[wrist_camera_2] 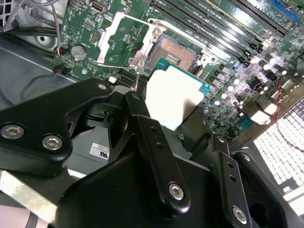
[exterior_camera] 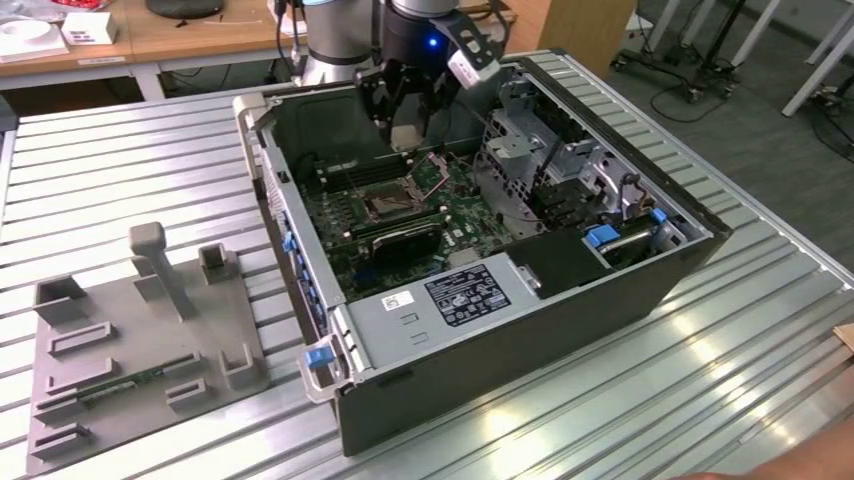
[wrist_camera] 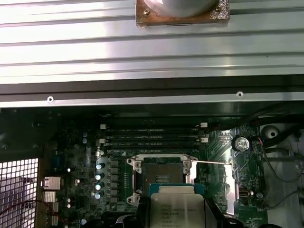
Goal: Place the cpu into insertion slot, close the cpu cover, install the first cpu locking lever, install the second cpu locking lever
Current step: 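Place the cpu into insertion slot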
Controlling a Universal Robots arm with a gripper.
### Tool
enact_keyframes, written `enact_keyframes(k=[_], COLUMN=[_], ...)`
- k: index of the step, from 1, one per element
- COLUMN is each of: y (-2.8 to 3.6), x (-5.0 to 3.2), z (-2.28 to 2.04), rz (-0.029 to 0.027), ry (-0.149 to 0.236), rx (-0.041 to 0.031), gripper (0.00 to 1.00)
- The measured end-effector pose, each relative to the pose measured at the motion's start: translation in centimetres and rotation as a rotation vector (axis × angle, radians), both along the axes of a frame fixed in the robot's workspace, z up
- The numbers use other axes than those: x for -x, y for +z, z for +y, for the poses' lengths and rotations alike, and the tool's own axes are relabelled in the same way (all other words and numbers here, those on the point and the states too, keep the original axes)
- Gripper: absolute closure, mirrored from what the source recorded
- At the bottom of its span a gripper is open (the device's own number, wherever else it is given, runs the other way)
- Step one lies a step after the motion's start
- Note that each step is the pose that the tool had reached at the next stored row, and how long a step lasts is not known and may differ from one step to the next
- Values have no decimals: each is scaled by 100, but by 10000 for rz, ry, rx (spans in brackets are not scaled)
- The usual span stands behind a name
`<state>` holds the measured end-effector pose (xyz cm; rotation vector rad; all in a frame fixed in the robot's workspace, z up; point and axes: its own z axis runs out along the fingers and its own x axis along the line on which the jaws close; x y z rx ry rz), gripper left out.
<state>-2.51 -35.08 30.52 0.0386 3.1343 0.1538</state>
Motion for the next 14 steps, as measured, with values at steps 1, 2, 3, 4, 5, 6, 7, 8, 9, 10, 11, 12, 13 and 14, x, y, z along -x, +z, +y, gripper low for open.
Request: enact_keyframes(k=[1, 2, 3, 4, 5, 6, 7, 8, 9, 10, 11, 12, 13, 14], y=[-8, -16, -24, -31, -39, -46, -52, -58, -64, -68, -70, -70, -72, -72], x=[3, 6, 11, 14, 19, 24, 29, 34, 38, 40, 40, 40, 41, 40], z=[0, 0, 0, 0, 0, 0, 0, 0, 0, 0, 0, 0, 0, 0], rz=[-6, -13, -23, -33, -44, -56, -67, -78, -88, -94, -95, -96, -97, -97], ry=[-1, 1, 1, 1, 0, 1, 1, 1, 1, 0, 1, 2, 1, 1], rx=[0, 0, 1, 0, 0, 0, 0, 1, 1, 1, 2, 3, 1, 1], gripper=[46, 46, 46, 46, 46, 46, 46, 46, 46, 46, 46, 46, 46, 46])
